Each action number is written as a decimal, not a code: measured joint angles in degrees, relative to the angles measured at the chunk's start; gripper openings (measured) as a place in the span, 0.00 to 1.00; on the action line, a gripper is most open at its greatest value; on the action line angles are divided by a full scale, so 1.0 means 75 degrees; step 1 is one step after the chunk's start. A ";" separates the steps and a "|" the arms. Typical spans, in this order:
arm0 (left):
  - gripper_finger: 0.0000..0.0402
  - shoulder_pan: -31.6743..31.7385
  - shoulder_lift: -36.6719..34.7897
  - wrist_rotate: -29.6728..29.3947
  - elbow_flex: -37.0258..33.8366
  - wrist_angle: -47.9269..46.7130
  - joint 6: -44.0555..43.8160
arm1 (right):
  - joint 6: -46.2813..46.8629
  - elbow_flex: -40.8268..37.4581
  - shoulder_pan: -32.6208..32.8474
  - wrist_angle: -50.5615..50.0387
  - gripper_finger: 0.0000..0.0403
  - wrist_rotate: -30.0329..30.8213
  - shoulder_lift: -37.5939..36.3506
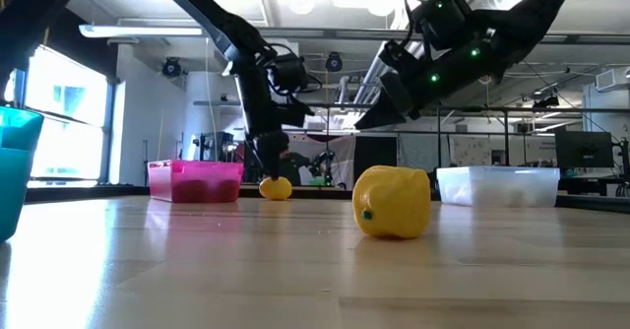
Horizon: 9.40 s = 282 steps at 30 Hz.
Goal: Sort produce into baskets
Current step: Put the yellow lemon in the blue bin
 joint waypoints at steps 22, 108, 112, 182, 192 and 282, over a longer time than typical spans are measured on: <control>0.46 0.0386 0.0482 0.0586 0.0000 0.0529 0.0149 | -0.0055 0.0000 -0.0145 -0.0016 0.00 -0.0072 0.0000; 0.51 -1.0201 -0.5483 0.3382 -0.4630 -0.1094 -0.8328 | 0.0206 -0.1608 0.0210 0.2453 0.00 -0.0119 0.0002; 0.51 -1.0006 -0.5483 0.3821 -0.4631 -0.1045 -0.8319 | 0.0201 -0.1600 0.0231 0.2457 0.00 -0.0119 -0.0001; 0.00 -0.3371 -0.5953 0.5493 -0.7015 0.7400 -0.1814 | -0.0314 0.2591 0.3386 -0.5349 0.61 -0.1404 0.0908; 0.00 -0.3371 -0.5953 0.5479 -0.7015 0.7391 -0.1680 | -0.0920 0.2591 0.3682 -0.5004 0.69 -0.2578 0.1205; 0.45 -0.3732 -0.3490 0.1654 -0.5840 0.9311 -0.1591 | 0.0606 0.2588 0.1678 -0.3416 0.18 -0.0385 0.0608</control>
